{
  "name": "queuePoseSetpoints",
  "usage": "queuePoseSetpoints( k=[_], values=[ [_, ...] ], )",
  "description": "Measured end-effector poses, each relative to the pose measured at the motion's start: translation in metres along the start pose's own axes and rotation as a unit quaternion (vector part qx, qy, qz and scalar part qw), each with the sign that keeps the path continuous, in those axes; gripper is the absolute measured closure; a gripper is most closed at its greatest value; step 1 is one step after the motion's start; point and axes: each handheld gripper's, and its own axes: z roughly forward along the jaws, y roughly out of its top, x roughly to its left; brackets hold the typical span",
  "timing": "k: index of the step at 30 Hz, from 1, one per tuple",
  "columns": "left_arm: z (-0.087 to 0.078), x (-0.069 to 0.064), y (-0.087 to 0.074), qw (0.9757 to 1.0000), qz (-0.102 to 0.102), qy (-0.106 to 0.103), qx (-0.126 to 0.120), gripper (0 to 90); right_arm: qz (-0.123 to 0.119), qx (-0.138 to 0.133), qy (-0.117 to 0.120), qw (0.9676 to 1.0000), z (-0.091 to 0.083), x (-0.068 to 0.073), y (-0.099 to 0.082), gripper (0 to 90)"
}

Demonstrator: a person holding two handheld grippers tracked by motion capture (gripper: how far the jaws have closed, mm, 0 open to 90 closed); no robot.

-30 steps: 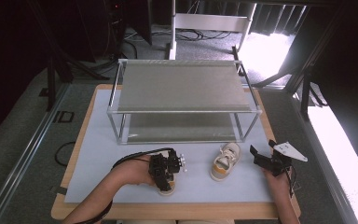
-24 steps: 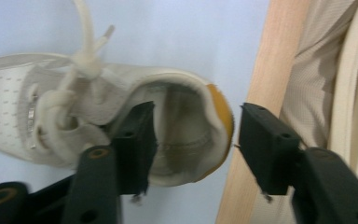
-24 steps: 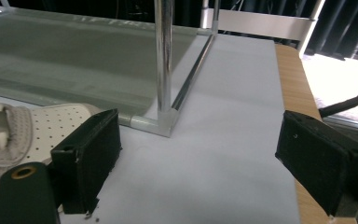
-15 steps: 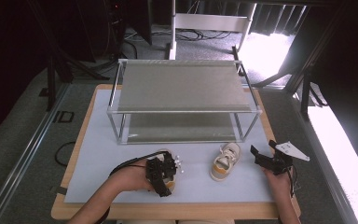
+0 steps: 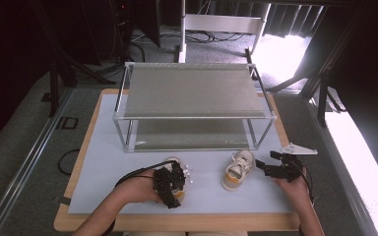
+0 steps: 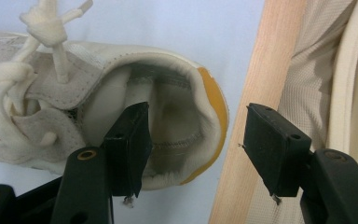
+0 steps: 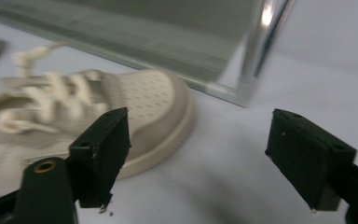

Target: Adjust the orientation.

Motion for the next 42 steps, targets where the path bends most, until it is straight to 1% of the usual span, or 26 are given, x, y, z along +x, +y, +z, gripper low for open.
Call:
queuePoseSetpoints(
  k=[1,5,6,8,9,11,15,19,21,23,24,25,26,28,29,30,32,33,34,36,37,39,40,41,42],
  values=[
    [0.000,0.000,0.000,1.0000,0.001,-0.001,0.002,40.3,-0.002,0.002,0.003,1.0000,-0.001,0.002,0.002,20.6],
    [0.000,0.000,0.001,1.0000,0.001,-0.002,0.005,40.4,-0.028,0.017,0.019,0.9993,-0.008,0.012,0.015,21.8],
    [0.000,0.000,0.001,1.0000,0.001,-0.003,0.006,40.3,-0.031,0.025,0.029,0.9988,-0.010,0.015,0.020,21.8],
    [0.000,0.000,0.001,1.0000,0.000,-0.002,0.007,40.3,-0.034,0.033,0.037,0.9982,-0.012,0.020,0.027,22.6],
    [0.000,0.000,0.001,0.9999,0.002,-0.001,0.010,40.3,-0.037,0.038,0.044,0.9976,-0.014,0.023,0.031,23.7],
    [0.000,0.001,0.001,0.9999,0.004,0.000,0.013,40.4,-0.046,0.048,0.055,0.9962,-0.017,0.029,0.040,23.9],
    [0.000,0.001,0.001,0.9999,0.003,-0.002,0.015,40.4,-0.076,0.072,0.070,0.9920,-0.022,0.042,0.055,24.4],
    [0.000,0.001,0.002,0.9999,0.005,-0.002,0.016,40.3,-0.112,0.098,0.080,0.9856,-0.026,0.055,0.069,24.7],
    [0.000,0.001,0.003,0.9998,0.006,-0.003,0.016,40.4,-0.122,0.116,0.088,0.9818,-0.026,0.061,0.076,27.4],
    [0.000,0.001,0.003,0.9998,0.008,-0.003,0.016,40.4,-0.137,0.135,0.101,0.9761,-0.025,0.067,0.082,27.4],
    [0.000,0.001,0.003,0.9999,0.006,-0.003,0.014,40.4,-0.143,0.139,0.107,0.9740,-0.024,0.069,0.083,27.4],
    [0.000,0.001,0.002,0.9999,0.002,-0.003,0.011,40.4,-0.146,0.147,0.114,0.9716,-0.023,0.072,0.085,27.6],
    [0.000,0.002,0.002,0.9999,0.002,-0.003,0.012,41.2,-0.149,0.159,0.124,0.9682,-0.022,0.076,0.088,29.6],
    [0.000,0.001,0.002,0.9999,0.001,-0.003,0.010,41.2,-0.149,0.177,0.131,0.9640,-0.018,0.081,0.091,30.3],
    [0.000,0.001,0.002,0.9999,0.002,-0.003,0.011,41.2,-0.152,0.186,0.137,0.9609,-0.016,0.084,0.092,31.0],
    [0.000,0.002,0.002,0.9999,0.002,-0.003,0.012,41.3,-0.162,0.198,0.147,0.9556,-0.014,0.088,0.093,31.0],
    [0.000,0.002,0.003,0.9999,0.003,-0.003,0.014,41.3,-0.174,0.224,0.153,0.9466,-0.008,0.097,0.093,31.1],
    [0.000,0.002,0.003,0.9999,0.003,-0.003,0.014,41.2,-0.185,0.238,0.157,0.9407,-0.004,0.101,0.093,31.1],
    [0.000,0.001,0.002,0.9999,0.003,-0.003,0.013,41.2,-0.200,0.257,0.158,0.9323,0.001,0.107,0.093,32.1],
    [0.000,0.001,0.002,0.9999,0.004,-0.002,0.014,41.2,-0.210,0.278,0.160,0.9236,0.007,0.114,0.093,33.9],
    [0.000,0.001,0.002,0.9999,0.005,-0.002,0.014,41.2,-0.213,0.287,0.163,0.9197,0.011,0.116,0.093,37.9],
    [0.000,0.001,0.002,0.9999,0.004,-0.003,0.015,41.2,-0.216,0.308,0.167,0.9114,0.017,0.120,0.094,38.9],
    [0.000,0.001,0.003,0.9999,0.005,-0.003,0.015,41.2,-0.215,0.316,0.166,0.9089,0.021,0.121,0.095,40.8],
    [0.001,0.001,0.003,0.9999,0.005,-0.003,0.016,41.2,-0.217,0.325,0.163,0.9057,0.024,0.122,0.095,41.9],
    [0.001,0.001,0.003,0.9999,0.005,-0.003,0.016,41.2,-0.218,0.338,0.159,0.9016,0.027,0.123,0.095,42.9]
  ],
)
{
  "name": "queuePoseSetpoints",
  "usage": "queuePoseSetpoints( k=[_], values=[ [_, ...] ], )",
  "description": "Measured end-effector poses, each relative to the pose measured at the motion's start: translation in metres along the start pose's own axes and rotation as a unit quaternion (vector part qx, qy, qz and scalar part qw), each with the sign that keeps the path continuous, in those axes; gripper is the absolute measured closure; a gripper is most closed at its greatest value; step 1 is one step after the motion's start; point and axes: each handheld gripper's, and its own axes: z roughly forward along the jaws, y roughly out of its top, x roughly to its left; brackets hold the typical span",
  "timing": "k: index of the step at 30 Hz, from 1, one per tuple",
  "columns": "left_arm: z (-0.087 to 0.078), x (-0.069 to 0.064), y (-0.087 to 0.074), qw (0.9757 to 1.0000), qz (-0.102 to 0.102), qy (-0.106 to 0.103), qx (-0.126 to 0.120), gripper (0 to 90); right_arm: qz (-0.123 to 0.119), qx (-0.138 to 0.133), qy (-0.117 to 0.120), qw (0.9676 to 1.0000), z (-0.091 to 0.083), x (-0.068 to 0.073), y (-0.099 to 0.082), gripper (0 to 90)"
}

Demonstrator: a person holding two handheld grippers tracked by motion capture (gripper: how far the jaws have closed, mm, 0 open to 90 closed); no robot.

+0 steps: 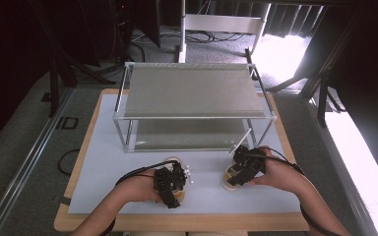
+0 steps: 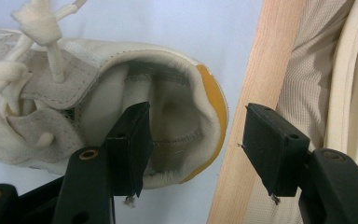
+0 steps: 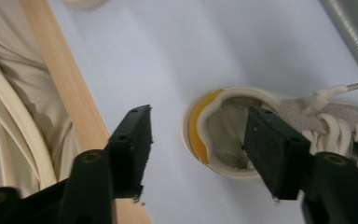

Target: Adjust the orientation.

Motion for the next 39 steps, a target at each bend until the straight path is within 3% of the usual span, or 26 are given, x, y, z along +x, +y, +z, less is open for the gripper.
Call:
queuePoseSetpoints(
  k=[6,8,10,11,19,24,27,29,34,39],
  values=[
    [0.001,0.000,0.000,1.0000,-0.001,-0.002,-0.001,41.2,-0.003,0.060,0.001,0.9982,0.016,-0.006,0.010,56.6],
    [0.002,0.000,0.000,1.0000,-0.002,-0.002,-0.001,41.2,0.016,0.063,0.011,0.9979,0.020,-0.010,0.012,60.4],
    [0.002,0.001,0.000,1.0000,-0.001,-0.002,0.000,41.2,0.013,0.072,0.018,0.9971,0.025,-0.011,0.014,65.1],
    [0.002,0.001,0.000,1.0000,-0.001,-0.002,0.000,41.2,0.009,0.070,0.025,0.9971,0.026,-0.011,0.015,69.7],
    [0.002,0.001,0.000,1.0000,-0.006,-0.005,0.000,41.3,-0.033,0.090,0.013,0.9953,0.022,-0.005,0.016,73.3],
    [0.002,0.001,-0.001,1.0000,-0.008,-0.004,-0.003,42.0,-0.089,0.079,-0.007,0.9929,0.014,0.003,0.017,73.8],
    [0.002,0.001,-0.001,0.9999,-0.009,-0.004,-0.004,42.1,-0.124,0.068,-0.013,0.9898,0.010,0.014,0.019,74.2],
    [0.002,0.001,-0.001,1.0000,-0.006,-0.002,-0.002,42.1,-0.150,0.062,-0.005,0.9867,0.009,0.025,0.022,74.4],
    [0.002,0.001,-0.001,1.0000,-0.007,-0.002,-0.003,42.1,-0.212,0.063,-0.004,0.9752,0.012,0.055,0.030,74.4],
    [0.003,-0.001,-0.001,0.9999,-0.011,0.003,-0.010,42.1,-0.238,0.066,0.000,0.9690,0.022,0.072,0.033,74.2]
  ],
)
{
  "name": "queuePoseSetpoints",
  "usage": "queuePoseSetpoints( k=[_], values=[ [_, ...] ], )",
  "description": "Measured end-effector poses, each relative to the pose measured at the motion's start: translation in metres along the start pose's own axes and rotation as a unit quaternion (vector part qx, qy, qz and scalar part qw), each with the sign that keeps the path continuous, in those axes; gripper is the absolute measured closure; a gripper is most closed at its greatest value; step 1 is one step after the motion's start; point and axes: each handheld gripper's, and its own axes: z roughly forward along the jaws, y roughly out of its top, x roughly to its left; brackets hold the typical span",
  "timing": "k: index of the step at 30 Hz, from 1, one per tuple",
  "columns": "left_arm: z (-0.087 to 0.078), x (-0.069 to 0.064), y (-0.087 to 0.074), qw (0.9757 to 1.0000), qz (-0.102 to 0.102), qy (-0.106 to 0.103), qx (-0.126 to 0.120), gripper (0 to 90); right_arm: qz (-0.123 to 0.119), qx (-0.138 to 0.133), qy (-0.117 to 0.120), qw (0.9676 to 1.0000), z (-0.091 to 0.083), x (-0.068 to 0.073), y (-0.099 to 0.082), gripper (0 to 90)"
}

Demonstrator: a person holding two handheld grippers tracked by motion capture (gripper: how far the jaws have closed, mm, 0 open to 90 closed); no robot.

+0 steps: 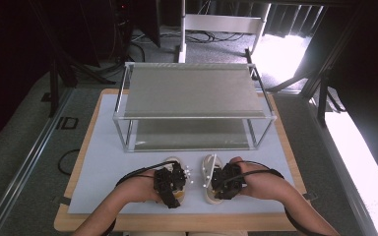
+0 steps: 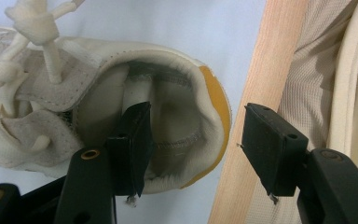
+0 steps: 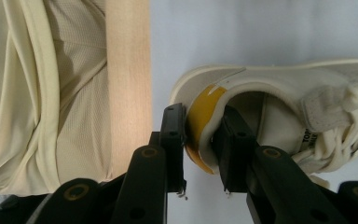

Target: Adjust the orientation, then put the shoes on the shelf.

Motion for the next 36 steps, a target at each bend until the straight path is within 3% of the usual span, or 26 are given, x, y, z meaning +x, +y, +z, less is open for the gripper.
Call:
queuePoseSetpoints(
  k=[2,5,9,11,13,14,15,17,19,21,26,28,29,30,33,36],
  values=[
    [0.000,-0.001,0.000,1.0000,0.003,0.003,0.003,42.1,-0.013,0.006,0.002,0.9999,0.006,0.003,0.003,74.2],
    [0.000,0.000,0.000,1.0000,0.002,0.001,0.001,42.1,-0.012,0.016,0.005,0.9998,0.011,0.006,0.006,74.2],
    [0.001,0.000,0.000,1.0000,-0.001,0.003,-0.001,42.9,0.012,-0.013,0.008,0.9998,0.013,0.002,0.007,66.5],
    [0.002,0.000,0.000,1.0000,0.003,0.003,0.003,43.8,0.010,-0.015,0.001,0.9998,0.013,0.002,0.007,61.6],
    [0.005,-0.001,0.000,0.9998,0.014,0.010,0.009,47.5,0.015,-0.012,0.002,0.9998,0.015,0.002,0.007,63.3],
    [0.007,-0.001,-0.001,0.9998,0.010,0.014,0.006,51.5,0.010,-0.008,0.003,0.9999,0.017,0.002,0.007,64.0],
    [0.007,0.000,-0.001,0.9999,0.010,0.007,0.007,53.8,0.007,-0.007,0.005,0.9999,0.019,0.003,0.007,65.1],
    [0.006,-0.001,-0.002,0.9994,0.033,0.004,0.009,63.5,0.001,-0.004,0.012,0.9999,0.023,0.003,0.006,70.4],
    [0.006,-0.003,-0.002,0.9980,0.062,0.008,0.006,64.8,0.002,-0.005,0.013,0.9999,0.022,0.003,0.005,71.1],
    [0.007,-0.009,-0.004,0.9972,0.073,0.006,-0.020,69.1,-0.004,-0.001,0.011,0.9999,0.021,0.004,0.005,72.5],
    [0.007,-0.010,-0.005,0.9923,0.118,-0.003,-0.038,75.6,-0.029,-0.004,0.021,0.9994,0.016,0.006,0.007,74.7],
    [0.006,-0.007,-0.008,0.9873,0.150,0.006,-0.052,75.9,-0.033,-0.011,0.017,0.9993,0.013,0.004,0.006,74.6],
    [0.005,-0.005,-0.009,0.9867,0.151,0.007,-0.059,76.3,-0.034,-0.013,0.015,0.9992,0.011,0.003,0.004,74.5],
    [0.004,-0.005,-0.011,0.9838,0.165,0.015,-0.070,76.9,-0.037,-0.017,0.007,0.9991,0.010,0.002,0.003,74.6],
    [0.001,-0.002,-0.014,0.9773,0.176,0.029,-0.114,78.3,-0.039,-0.028,-0.014,0.9987,0.007,-0.002,-0.002,74.7],
    [0.000,0.005,-0.015,0.9724,0.187,0.040,-0.133,78.2,-0.034,-0.042,-0.025,0.9983,0.005,-0.008,-0.007,74.7]
  ],
)
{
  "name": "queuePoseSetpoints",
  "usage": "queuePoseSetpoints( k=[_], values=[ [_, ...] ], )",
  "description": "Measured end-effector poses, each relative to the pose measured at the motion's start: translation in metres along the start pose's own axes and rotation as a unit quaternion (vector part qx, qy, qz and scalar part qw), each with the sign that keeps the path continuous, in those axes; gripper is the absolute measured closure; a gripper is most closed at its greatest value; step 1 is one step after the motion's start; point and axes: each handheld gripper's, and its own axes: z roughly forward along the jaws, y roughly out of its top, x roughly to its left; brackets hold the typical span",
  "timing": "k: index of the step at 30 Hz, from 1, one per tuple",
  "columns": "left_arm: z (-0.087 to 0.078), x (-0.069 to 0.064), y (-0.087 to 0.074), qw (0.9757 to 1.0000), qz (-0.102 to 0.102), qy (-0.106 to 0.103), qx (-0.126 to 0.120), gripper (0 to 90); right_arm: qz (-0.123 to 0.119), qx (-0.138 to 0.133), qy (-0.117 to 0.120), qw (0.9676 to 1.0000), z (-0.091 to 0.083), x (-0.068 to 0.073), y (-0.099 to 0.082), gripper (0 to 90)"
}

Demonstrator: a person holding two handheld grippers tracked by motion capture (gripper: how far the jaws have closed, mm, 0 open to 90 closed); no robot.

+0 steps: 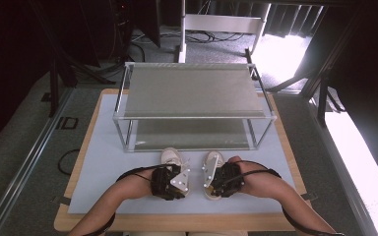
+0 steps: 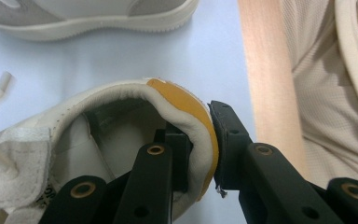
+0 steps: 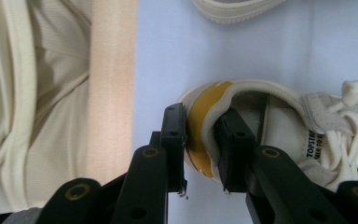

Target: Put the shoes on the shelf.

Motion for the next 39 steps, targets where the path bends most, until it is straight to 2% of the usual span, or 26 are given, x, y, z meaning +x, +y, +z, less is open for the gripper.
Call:
queuePoseSetpoints(
  k=[5,10,16,20,21,24,26,28,29,30,32,34,36,37,39],
  values=[
    [0.000,0.013,-0.002,0.9989,0.043,0.013,0.018,78.2,-0.002,0.002,-0.014,0.9999,0.001,-0.008,-0.004,74.8],
    [0.002,0.027,0.000,0.9961,0.087,0.014,0.011,78.2,-0.010,0.005,-0.044,0.9990,0.002,-0.020,-0.003,74.8],
    [0.007,0.046,0.005,0.9936,0.113,0.007,0.002,78.1,-0.018,-0.011,-0.057,0.9981,0.002,-0.035,-0.002,74.8],
    [0.013,0.058,0.007,0.9917,0.128,0.002,0.006,77.9,-0.032,0.003,-0.076,0.9966,0.006,-0.044,0.000,74.8],
    [0.015,0.062,0.007,0.9906,0.137,0.003,0.005,77.9,-0.037,0.006,-0.079,0.9962,0.007,-0.047,0.000,74.8],
    [0.019,0.070,0.007,0.9893,0.146,0.002,0.009,77.8,-0.047,0.010,-0.076,0.9960,0.011,-0.055,0.001,74.7],
    [0.021,0.076,0.007,0.9889,0.148,0.001,0.011,77.8,-0.052,0.006,-0.071,0.9961,0.013,-0.061,0.002,74.7],
    [0.023,0.082,0.008,0.9898,0.142,-0.005,0.010,77.7,-0.061,0.003,-0.070,0.9957,0.017,-0.066,0.002,74.7],
    [0.024,0.087,0.009,0.9860,0.166,0.007,0.014,77.7,-0.058,0.003,-0.070,0.9959,0.018,-0.068,0.003,74.6],
    [0.025,0.089,0.009,0.9864,0.164,0.005,0.015,77.6,-0.063,0.003,-0.074,0.9953,0.020,-0.071,0.003,74.5],
    [0.027,0.092,0.007,0.9880,0.153,-0.016,0.013,77.3,-0.061,0.002,-0.069,0.9957,0.022,-0.075,0.002,74.3],
    [0.026,0.095,0.004,0.9890,0.147,-0.017,0.002,75.1,-0.056,-0.010,-0.064,0.9964,0.022,-0.078,-0.001,73.5],
    [0.023,0.098,0.004,0.9881,0.153,0.007,-0.011,68.4,-0.050,-0.023,-0.063,0.9965,0.022,-0.081,-0.005,70.9],
    [0.022,0.097,0.005,0.9923,0.122,0.012,-0.016,65.3,-0.032,-0.027,-0.062,0.9972,0.021,-0.079,-0.007,69.6],
    [0.021,0.099,0.007,0.9978,0.063,0.017,-0.014,58.8,-0.015,-0.049,-0.082,0.9953,0.016,-0.078,-0.011,64.2]
  ],
)
